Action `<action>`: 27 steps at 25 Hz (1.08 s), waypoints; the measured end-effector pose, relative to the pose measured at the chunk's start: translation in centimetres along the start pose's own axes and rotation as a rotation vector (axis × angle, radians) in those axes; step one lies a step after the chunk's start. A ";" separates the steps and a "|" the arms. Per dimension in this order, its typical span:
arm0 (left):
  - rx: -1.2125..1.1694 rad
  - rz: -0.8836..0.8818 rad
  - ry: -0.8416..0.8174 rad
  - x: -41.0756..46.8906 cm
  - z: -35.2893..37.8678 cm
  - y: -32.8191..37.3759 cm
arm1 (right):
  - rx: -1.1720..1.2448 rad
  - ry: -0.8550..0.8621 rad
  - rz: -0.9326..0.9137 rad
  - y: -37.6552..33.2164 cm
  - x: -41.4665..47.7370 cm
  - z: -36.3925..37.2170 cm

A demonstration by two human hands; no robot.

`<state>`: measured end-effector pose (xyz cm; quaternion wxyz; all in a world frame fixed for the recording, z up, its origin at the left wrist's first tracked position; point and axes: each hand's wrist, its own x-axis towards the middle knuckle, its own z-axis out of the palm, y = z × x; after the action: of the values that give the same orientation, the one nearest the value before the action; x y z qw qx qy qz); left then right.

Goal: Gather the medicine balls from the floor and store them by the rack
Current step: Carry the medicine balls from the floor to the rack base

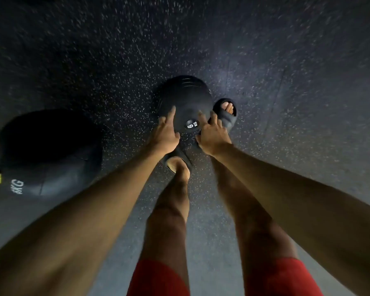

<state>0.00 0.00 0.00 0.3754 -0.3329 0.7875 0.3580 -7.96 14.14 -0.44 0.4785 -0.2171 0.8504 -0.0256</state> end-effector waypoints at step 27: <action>-0.284 -0.165 0.295 24.4 -6.2 15.4 | 0.578 0.329 0.026 6.7 15.9 -5.5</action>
<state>-26.46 -3.23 -12.54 0.2333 -0.4947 0.7456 0.3807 -21.96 13.00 -11.94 0.3770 -0.0545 0.8765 -0.2945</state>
